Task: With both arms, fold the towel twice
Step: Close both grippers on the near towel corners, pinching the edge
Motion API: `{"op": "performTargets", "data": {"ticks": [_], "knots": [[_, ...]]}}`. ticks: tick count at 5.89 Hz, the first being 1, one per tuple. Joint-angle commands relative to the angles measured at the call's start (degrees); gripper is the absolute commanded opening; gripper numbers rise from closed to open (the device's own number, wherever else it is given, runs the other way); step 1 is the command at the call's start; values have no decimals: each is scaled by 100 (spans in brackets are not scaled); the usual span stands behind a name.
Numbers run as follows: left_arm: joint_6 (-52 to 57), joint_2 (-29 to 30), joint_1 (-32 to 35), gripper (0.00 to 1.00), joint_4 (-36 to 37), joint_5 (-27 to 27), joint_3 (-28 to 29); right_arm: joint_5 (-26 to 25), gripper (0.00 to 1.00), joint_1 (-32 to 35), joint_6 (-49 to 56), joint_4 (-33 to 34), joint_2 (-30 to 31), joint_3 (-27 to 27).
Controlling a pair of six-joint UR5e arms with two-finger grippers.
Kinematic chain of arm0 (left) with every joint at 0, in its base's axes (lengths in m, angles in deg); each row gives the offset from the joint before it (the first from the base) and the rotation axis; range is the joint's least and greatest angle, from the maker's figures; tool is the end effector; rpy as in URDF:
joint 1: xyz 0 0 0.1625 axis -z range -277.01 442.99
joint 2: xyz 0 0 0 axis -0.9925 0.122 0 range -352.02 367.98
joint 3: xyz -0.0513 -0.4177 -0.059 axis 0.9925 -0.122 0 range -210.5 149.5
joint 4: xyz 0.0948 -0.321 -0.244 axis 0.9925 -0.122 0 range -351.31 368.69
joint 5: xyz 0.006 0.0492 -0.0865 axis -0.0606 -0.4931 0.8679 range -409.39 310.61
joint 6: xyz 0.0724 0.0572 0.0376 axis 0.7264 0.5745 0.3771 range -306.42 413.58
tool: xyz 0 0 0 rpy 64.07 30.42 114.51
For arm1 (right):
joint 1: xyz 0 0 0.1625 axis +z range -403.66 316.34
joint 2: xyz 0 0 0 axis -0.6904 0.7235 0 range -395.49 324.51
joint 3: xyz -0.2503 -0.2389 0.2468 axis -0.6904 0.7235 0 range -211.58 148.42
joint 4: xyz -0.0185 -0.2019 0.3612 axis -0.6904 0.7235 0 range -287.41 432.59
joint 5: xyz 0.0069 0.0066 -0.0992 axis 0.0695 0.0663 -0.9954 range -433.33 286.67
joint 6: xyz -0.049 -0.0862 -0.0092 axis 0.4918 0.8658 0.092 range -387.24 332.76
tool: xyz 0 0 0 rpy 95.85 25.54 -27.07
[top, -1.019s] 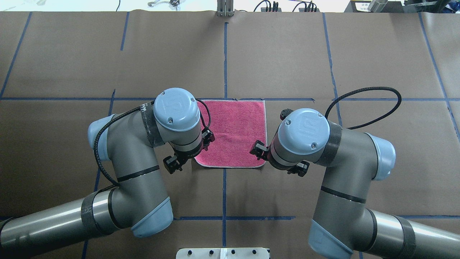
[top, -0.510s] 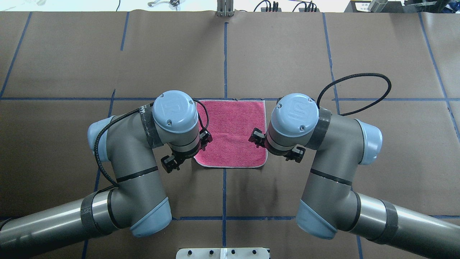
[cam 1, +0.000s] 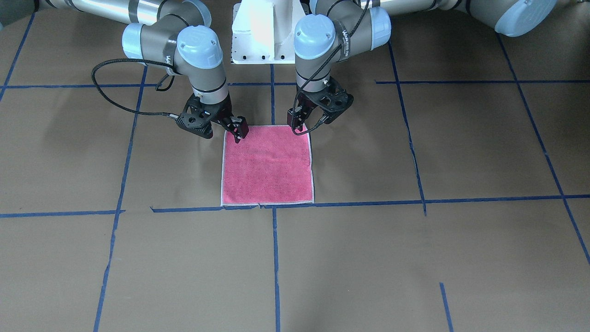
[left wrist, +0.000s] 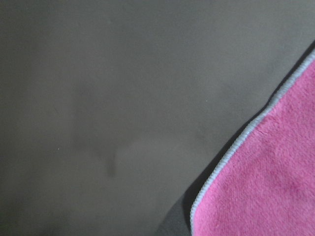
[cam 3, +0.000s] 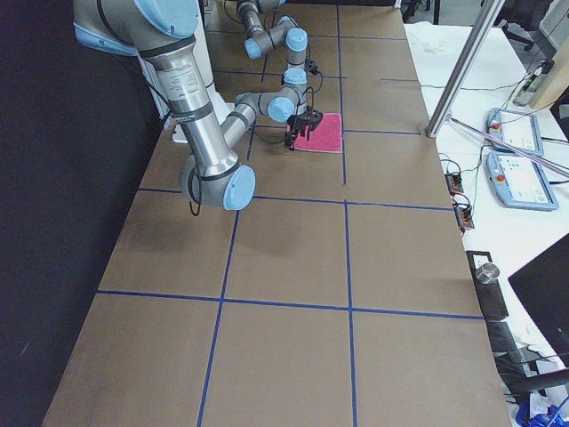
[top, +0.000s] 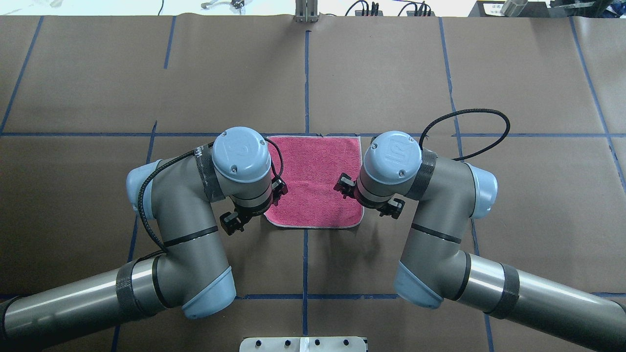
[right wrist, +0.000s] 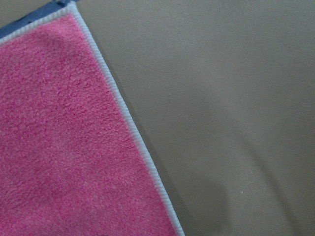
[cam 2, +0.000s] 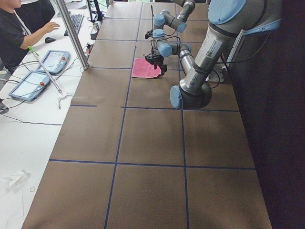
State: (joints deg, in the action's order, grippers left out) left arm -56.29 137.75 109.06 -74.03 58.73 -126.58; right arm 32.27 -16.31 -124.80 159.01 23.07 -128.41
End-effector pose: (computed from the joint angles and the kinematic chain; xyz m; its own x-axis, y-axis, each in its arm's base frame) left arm 0.5676 -0.3916 0.2196 0.5777 -0.6422 -0.5038 0.4676 0.7663 -0.4405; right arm -0.5442 -0.4014 0.2872 0.6187 0.4626 0.6350 -0.3677 0.8848 -0.2864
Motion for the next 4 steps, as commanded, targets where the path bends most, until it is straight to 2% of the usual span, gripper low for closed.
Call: {"op": "performTargets", "data": {"ticks": [1, 4], "knots": [[0, -13, -32, 100, -86, -1, 55, 179, 100, -19, -131, -108, -3, 24], [9, -31, -93, 100, -384, -71, 283, 242, 100, -11, -167, -73, 32, -38]]}}
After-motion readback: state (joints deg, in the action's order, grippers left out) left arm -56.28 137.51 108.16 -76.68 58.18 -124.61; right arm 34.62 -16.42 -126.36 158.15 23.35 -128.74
